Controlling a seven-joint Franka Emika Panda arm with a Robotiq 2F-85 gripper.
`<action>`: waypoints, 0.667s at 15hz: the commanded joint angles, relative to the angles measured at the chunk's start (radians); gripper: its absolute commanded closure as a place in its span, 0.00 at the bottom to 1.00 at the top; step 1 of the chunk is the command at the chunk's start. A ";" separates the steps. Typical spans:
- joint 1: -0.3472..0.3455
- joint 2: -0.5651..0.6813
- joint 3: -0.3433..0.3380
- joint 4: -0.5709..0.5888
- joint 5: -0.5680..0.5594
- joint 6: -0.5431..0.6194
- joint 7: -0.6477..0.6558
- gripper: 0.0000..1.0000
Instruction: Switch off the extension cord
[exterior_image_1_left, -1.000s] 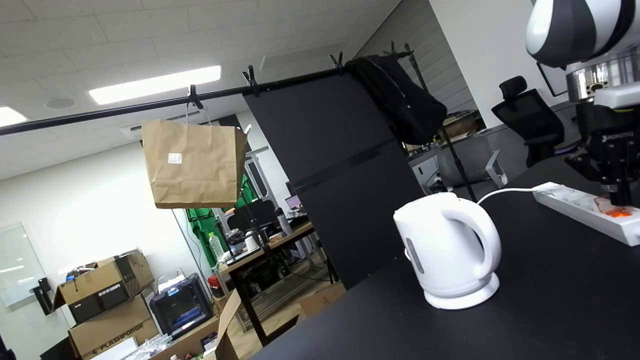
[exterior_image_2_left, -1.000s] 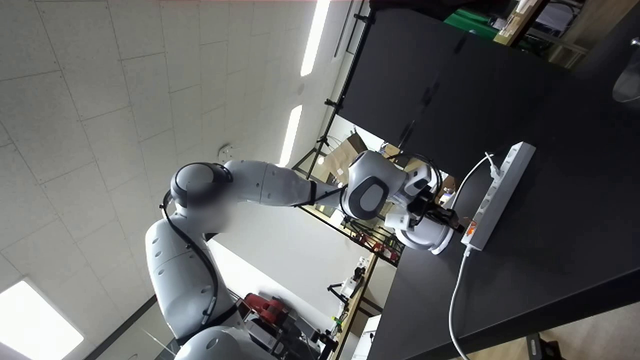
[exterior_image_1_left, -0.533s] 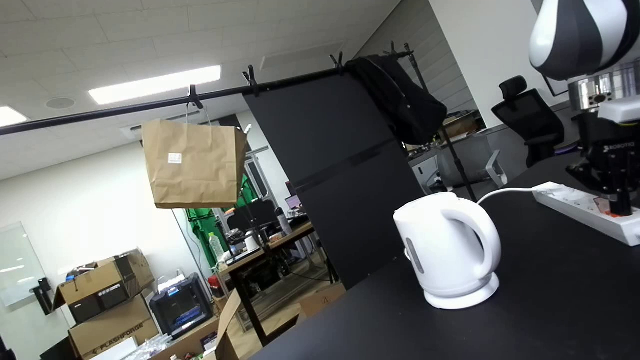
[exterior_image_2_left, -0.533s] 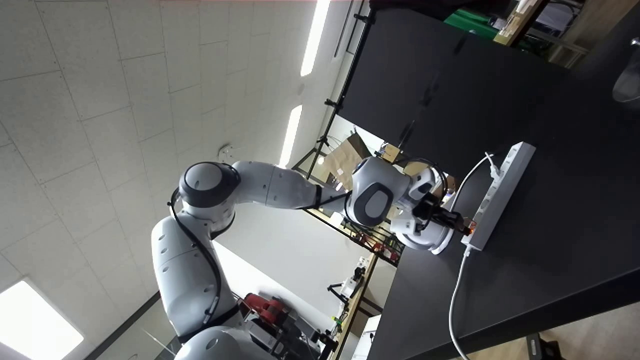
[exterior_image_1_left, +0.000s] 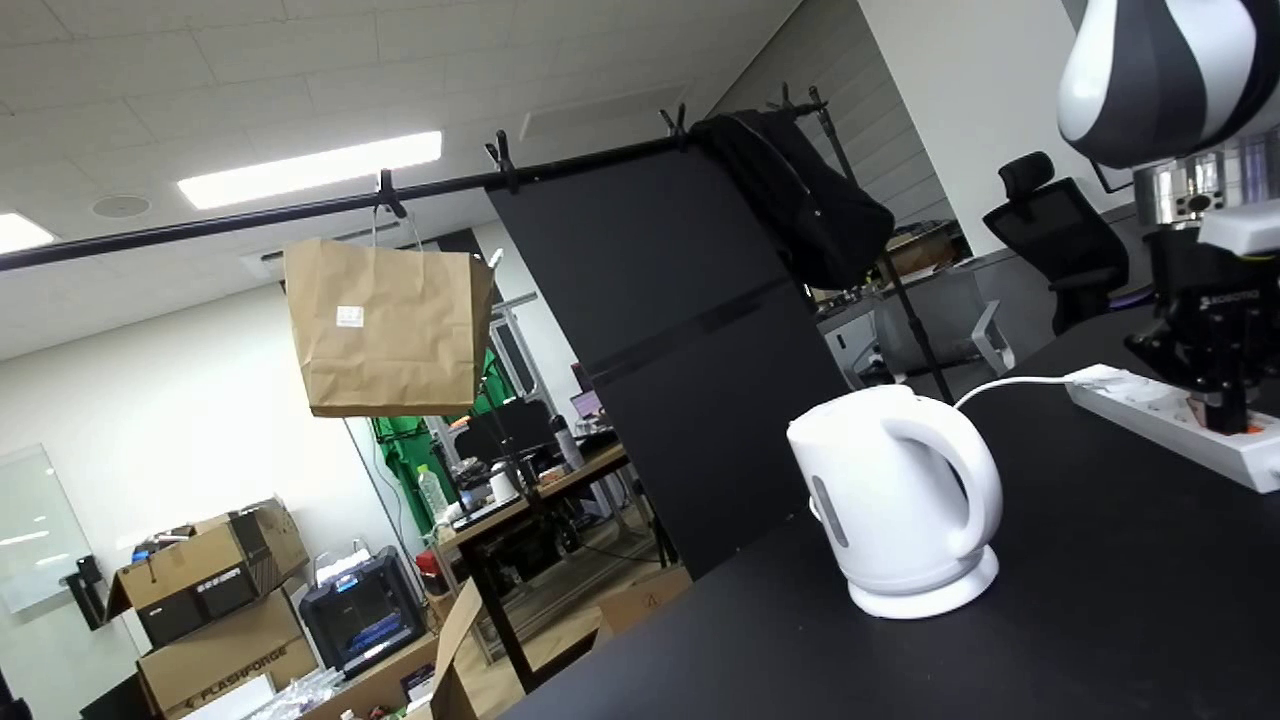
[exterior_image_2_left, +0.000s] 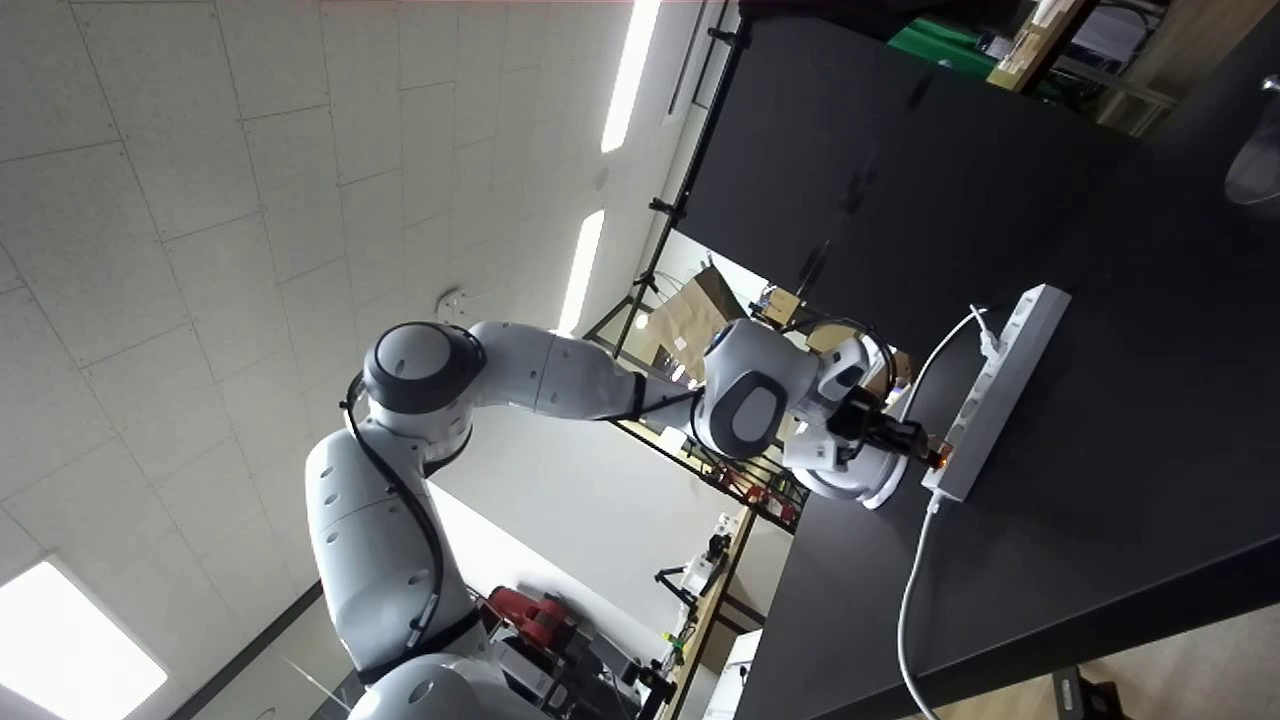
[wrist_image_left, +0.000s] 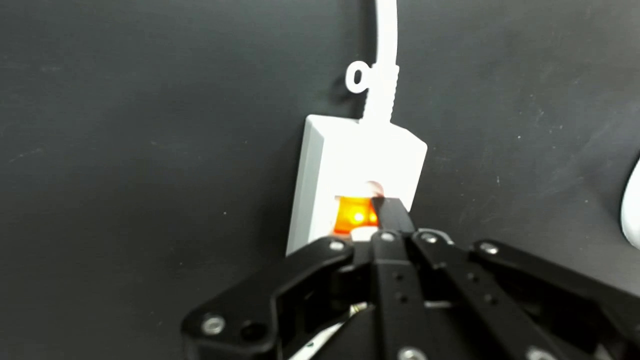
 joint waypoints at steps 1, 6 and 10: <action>-0.014 0.009 0.013 0.005 0.012 0.008 -0.016 1.00; 0.008 0.037 -0.013 0.017 -0.015 0.006 -0.008 1.00; 0.030 0.050 -0.031 0.013 -0.123 0.033 0.033 1.00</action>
